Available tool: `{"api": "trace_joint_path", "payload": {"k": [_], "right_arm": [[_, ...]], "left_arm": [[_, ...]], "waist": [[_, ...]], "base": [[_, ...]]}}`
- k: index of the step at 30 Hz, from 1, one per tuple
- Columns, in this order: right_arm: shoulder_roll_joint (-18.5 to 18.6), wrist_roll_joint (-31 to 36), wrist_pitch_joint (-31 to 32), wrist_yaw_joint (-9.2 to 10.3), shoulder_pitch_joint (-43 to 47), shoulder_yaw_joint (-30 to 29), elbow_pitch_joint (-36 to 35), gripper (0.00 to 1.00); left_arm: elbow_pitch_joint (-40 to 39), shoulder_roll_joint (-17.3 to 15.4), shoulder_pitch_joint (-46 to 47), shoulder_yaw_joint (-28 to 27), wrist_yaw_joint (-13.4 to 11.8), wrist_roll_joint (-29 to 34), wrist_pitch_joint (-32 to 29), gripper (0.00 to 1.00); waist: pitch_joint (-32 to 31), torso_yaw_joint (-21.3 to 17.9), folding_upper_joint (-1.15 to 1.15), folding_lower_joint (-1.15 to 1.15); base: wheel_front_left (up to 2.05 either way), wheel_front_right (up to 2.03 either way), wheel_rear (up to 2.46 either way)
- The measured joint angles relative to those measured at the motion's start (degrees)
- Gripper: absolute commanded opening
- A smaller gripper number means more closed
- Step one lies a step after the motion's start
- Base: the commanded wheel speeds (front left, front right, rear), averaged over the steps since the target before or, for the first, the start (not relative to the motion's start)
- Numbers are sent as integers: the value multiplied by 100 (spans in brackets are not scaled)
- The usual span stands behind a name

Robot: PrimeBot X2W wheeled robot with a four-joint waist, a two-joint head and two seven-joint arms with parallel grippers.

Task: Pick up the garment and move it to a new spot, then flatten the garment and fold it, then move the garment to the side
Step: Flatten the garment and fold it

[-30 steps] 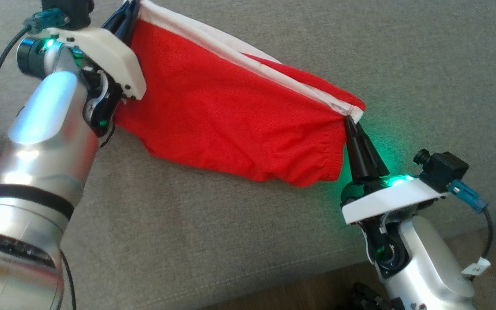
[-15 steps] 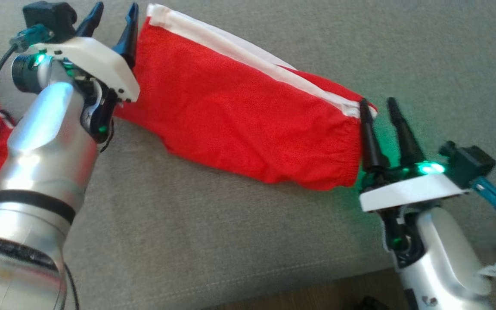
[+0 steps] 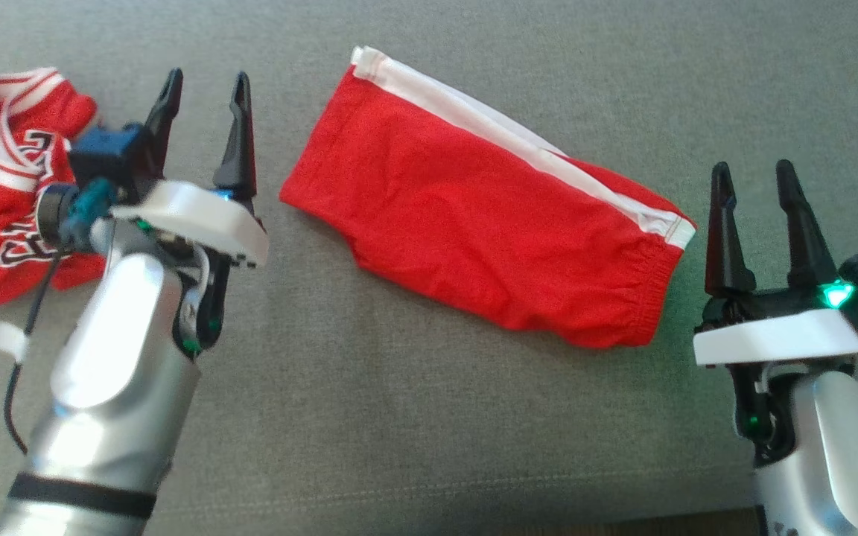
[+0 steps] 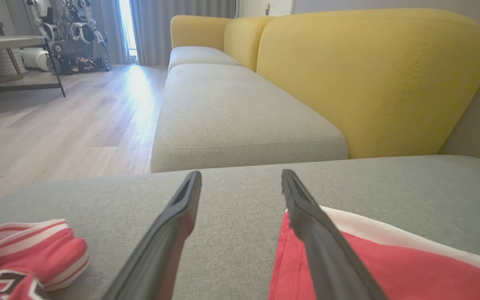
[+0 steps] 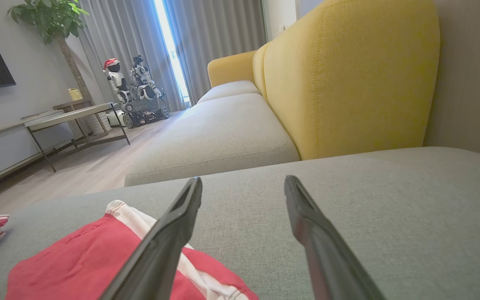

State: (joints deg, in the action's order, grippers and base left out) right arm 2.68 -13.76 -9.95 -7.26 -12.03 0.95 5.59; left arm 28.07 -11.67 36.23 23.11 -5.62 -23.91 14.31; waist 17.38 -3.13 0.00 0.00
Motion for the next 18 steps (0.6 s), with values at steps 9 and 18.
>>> {"api": "trace_joint_path", "payload": {"k": [9, 18], "right_arm": [[-1, 259, 93, 0, 442, -130, -129, 100], [-2, 111, 141, 0, 563, -98, -143, 100]], "left_arm": [[-538, -49, -929, -188, -19, 468, 16, 100], [-520, -46, -1127, -372, 116, 570, 16, 100]], "waist": [[-304, 93, 0, 0], [-292, 46, 0, 0]], "base": [[0, 0, 0], [0, 0, 0]]}}
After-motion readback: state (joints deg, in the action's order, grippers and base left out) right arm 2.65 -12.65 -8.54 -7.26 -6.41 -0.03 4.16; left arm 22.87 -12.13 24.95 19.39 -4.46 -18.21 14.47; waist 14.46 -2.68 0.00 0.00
